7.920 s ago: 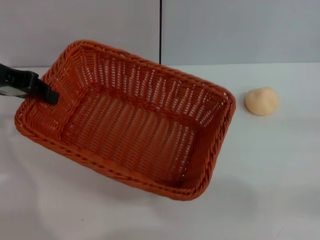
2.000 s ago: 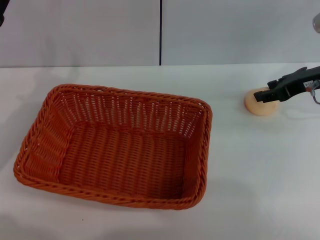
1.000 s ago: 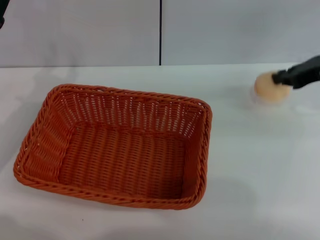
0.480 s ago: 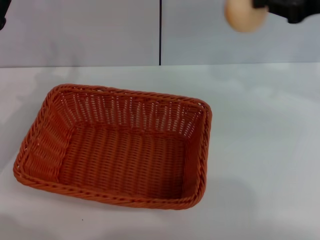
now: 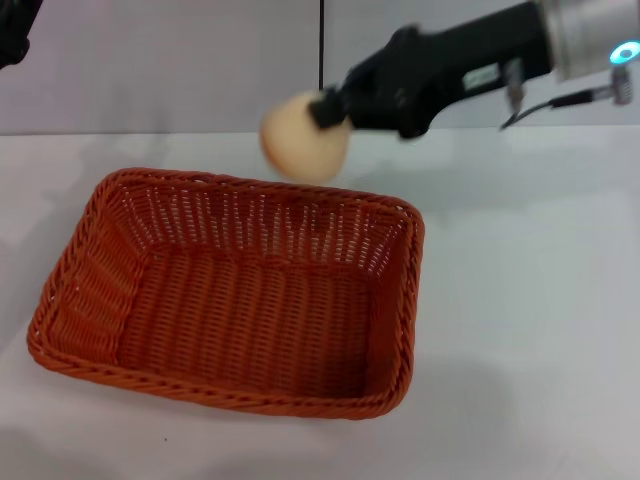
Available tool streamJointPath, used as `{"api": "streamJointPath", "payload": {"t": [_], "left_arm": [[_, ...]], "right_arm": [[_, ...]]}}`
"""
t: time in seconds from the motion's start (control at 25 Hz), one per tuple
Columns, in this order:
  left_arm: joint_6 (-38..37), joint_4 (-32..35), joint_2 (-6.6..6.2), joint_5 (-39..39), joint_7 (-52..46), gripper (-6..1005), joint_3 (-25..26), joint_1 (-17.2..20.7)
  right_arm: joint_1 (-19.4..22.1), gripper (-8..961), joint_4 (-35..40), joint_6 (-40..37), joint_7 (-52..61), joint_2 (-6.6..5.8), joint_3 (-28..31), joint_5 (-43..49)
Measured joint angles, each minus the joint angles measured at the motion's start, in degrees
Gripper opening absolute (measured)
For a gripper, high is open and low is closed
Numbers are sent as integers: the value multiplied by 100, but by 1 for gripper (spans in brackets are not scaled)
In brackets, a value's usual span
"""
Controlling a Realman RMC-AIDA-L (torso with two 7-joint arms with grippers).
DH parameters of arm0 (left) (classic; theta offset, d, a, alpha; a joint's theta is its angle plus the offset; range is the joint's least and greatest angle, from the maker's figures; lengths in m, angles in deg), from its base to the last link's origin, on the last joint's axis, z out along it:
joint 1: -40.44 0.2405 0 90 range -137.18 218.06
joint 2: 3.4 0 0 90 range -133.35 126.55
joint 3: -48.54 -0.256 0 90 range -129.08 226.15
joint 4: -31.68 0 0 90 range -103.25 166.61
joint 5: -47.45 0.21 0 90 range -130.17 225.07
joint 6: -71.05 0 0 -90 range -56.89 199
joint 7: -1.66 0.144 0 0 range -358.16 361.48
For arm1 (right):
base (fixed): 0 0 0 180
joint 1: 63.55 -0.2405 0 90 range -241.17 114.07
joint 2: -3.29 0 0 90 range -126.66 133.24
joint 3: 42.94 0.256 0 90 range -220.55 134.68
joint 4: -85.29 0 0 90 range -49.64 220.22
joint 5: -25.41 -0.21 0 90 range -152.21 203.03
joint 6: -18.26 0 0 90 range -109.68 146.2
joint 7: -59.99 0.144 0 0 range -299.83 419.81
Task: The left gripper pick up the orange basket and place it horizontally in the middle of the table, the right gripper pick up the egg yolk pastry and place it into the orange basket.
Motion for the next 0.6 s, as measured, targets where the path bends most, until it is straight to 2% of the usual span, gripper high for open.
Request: {"api": "streamJointPath", "payload": {"t": [0.16, 0.4, 0.6], "left_arm": [[13, -57, -1, -5, 12, 466, -34, -6], [16, -80, -7, -1, 15, 466, -50, -12], [1, -82, -7, 0, 16, 466, -50, -21]], "right_arm": [[-177, 53, -284, -36, 53, 44, -360, 0], [-38, 86, -234, -28, 191, 67, -320, -21], [232, 209, -20, -85, 174, 75, -136, -133]]}}
